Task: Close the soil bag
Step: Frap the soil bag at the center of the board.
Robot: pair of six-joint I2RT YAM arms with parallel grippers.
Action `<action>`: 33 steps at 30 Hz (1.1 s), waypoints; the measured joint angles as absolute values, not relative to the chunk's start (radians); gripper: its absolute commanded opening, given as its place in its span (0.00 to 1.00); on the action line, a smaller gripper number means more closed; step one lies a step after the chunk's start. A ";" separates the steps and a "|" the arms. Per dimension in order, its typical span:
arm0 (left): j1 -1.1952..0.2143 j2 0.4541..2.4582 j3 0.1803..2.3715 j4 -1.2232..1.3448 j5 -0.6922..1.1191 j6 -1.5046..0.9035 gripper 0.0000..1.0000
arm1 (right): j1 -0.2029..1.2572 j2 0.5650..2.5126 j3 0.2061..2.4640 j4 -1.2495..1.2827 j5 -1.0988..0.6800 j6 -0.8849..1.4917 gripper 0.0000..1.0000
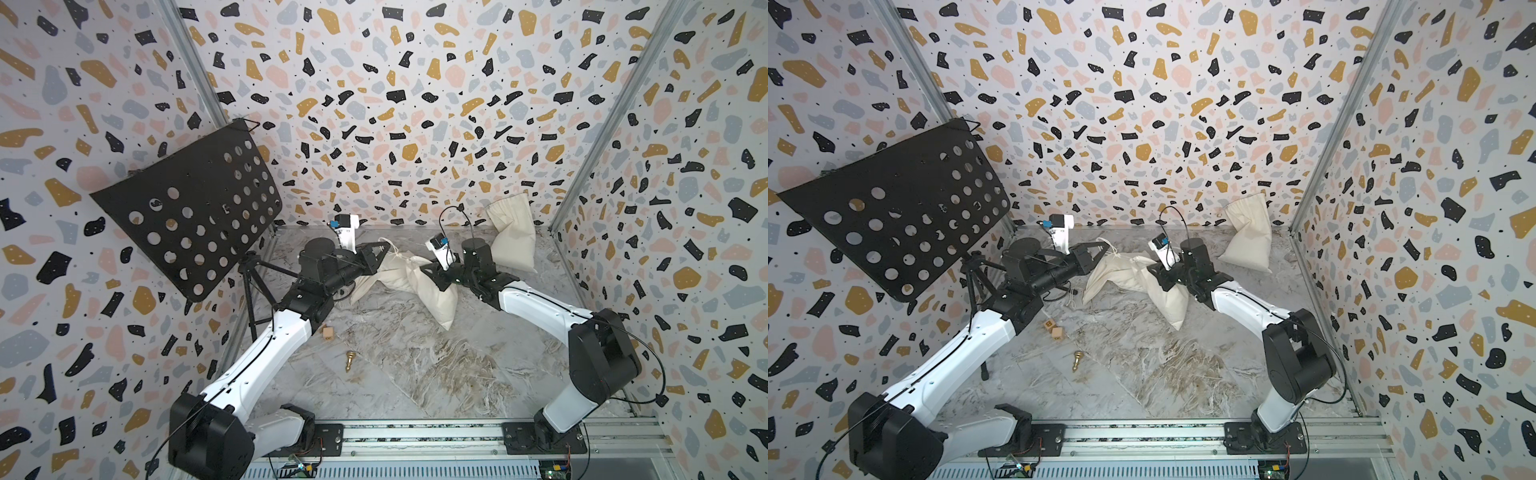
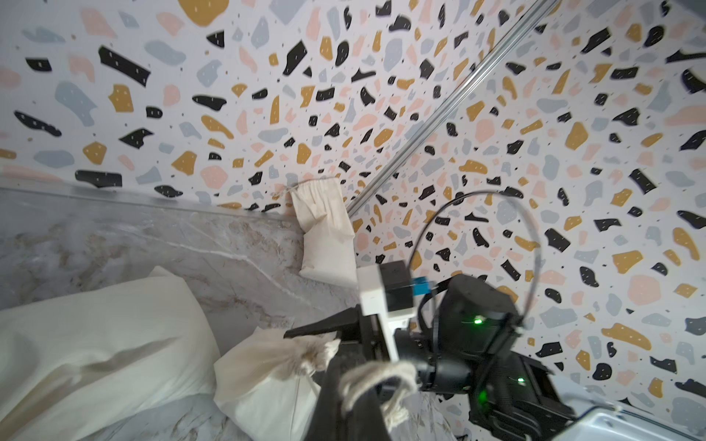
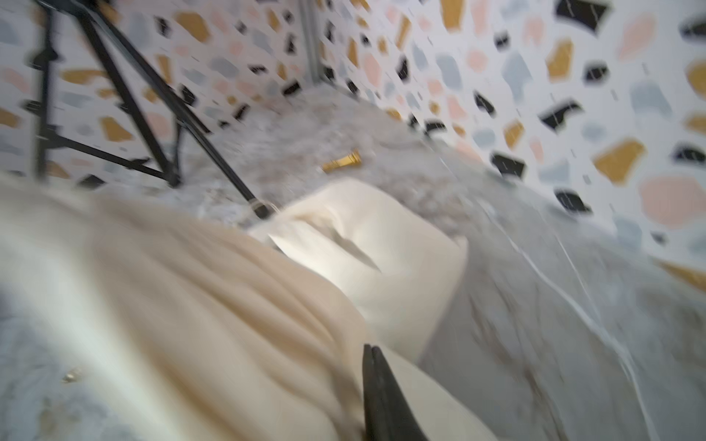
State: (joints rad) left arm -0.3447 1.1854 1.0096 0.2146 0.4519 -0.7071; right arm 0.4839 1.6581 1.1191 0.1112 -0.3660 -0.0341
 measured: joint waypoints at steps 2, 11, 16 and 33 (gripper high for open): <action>-0.343 1.178 1.010 0.215 0.459 -0.710 0.00 | 0.451 1.666 1.090 0.077 -0.337 -0.035 0.23; -0.336 1.232 1.000 0.282 0.508 -0.737 0.00 | 0.447 1.661 1.053 0.063 -0.310 -0.049 0.23; -0.336 1.335 0.959 0.446 0.543 -0.762 0.00 | 0.421 1.654 1.039 0.028 -0.233 -0.058 0.41; -0.338 1.420 0.945 0.607 0.570 -0.797 0.00 | 0.546 1.577 1.285 -0.012 -0.529 -0.121 0.64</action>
State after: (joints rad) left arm -0.3378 1.4197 0.9455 0.6067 0.5697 -0.7971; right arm 0.5457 1.5772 1.2850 -0.0116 -0.5285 -0.1215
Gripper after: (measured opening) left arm 0.043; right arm 0.634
